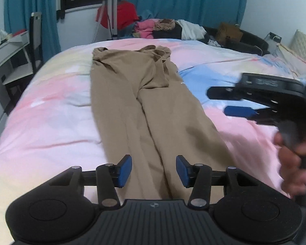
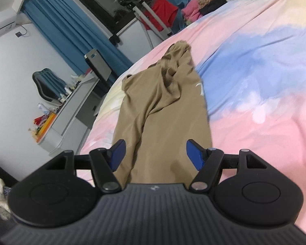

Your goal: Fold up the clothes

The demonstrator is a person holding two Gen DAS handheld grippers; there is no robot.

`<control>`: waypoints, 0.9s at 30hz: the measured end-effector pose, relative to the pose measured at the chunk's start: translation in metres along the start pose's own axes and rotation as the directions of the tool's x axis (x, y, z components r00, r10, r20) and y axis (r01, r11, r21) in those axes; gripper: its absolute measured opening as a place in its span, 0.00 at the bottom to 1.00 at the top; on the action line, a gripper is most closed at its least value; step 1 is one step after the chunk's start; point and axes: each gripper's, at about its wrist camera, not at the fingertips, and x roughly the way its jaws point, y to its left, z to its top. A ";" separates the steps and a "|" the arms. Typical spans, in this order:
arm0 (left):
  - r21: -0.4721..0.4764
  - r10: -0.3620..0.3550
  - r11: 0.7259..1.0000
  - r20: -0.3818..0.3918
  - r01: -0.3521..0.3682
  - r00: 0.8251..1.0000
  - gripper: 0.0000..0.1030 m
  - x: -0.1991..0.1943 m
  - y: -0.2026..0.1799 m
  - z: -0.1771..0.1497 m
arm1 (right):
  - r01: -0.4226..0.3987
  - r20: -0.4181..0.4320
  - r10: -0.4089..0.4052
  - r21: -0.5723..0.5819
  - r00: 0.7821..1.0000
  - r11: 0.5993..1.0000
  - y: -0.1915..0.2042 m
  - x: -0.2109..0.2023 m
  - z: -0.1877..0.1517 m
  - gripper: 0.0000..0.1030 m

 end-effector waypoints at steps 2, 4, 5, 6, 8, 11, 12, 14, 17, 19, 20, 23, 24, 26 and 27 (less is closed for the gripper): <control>0.013 0.000 1.000 -0.033 0.000 0.999 0.07 0.026 -0.003 0.003 | -0.006 -0.003 0.006 0.008 1.000 1.000 -0.002 0.000 0.001 0.67; 0.025 -0.015 1.000 -0.027 0.015 1.000 0.05 0.034 -0.009 0.004 | -0.013 -0.006 0.013 0.011 1.000 1.000 -0.004 0.000 0.001 0.67; 0.032 -0.025 0.999 -0.016 0.026 1.000 0.00 0.034 -0.013 0.004 | -0.015 -0.007 0.015 0.007 1.000 1.000 -0.004 0.001 0.001 0.67; 0.039 -0.036 0.999 -0.006 0.036 0.999 0.00 0.035 -0.016 0.004 | -0.016 -0.006 0.016 0.002 1.000 1.000 -0.003 0.001 0.001 0.67; 0.052 -0.057 0.997 0.014 0.056 0.998 0.00 0.036 -0.023 0.005 | -0.013 -0.001 0.013 -0.006 1.000 1.000 -0.003 0.001 0.002 0.67; 0.074 -0.089 0.994 0.044 0.086 0.995 0.02 0.037 -0.034 0.005 | -0.014 0.001 0.014 0.001 1.000 1.000 -0.004 0.002 0.003 0.67; 0.076 -0.093 0.993 0.045 0.090 0.995 0.03 0.038 -0.037 0.004 | -0.017 -0.001 0.017 0.005 1.000 1.000 -0.005 0.003 0.003 0.67; 0.050 -0.086 0.995 0.036 0.085 0.996 0.03 0.043 -0.037 0.000 | -0.013 -0.004 0.013 0.000 1.000 1.000 -0.007 0.006 0.002 0.67; -0.078 -0.072 0.994 0.060 0.077 0.996 0.14 0.037 -0.016 -0.007 | 0.022 -0.019 -0.022 0.001 1.000 1.000 -0.010 0.012 0.000 0.67; -0.144 -0.048 0.988 0.086 0.060 0.995 0.28 0.026 -0.002 -0.013 | 0.024 -0.024 -0.024 0.003 0.999 1.000 -0.010 0.014 0.000 0.67; -0.152 -0.024 0.988 0.090 0.037 0.996 0.36 0.022 0.004 -0.014 | 0.021 -0.024 -0.021 0.004 0.999 1.000 -0.010 0.014 0.000 0.67; -0.181 0.040 0.983 0.076 -0.025 0.996 0.43 0.011 0.016 -0.021 | 0.021 -0.019 -0.021 -0.014 1.000 1.000 -0.008 0.013 -0.002 0.67; -0.194 0.045 0.981 0.069 -0.031 0.997 0.43 0.005 0.019 -0.024 | 0.019 -0.019 -0.019 -0.021 1.000 1.000 -0.007 0.014 -0.003 0.67; -0.215 0.024 0.977 0.067 -0.009 0.997 0.43 -0.012 0.020 -0.031 | 0.003 -0.031 -0.004 -0.022 1.000 1.000 -0.008 0.018 -0.005 0.67; -0.210 0.016 0.978 0.068 -0.001 0.998 0.43 -0.019 0.019 -0.034 | -0.019 -0.046 0.018 -0.013 0.999 1.000 -0.008 0.022 -0.007 0.67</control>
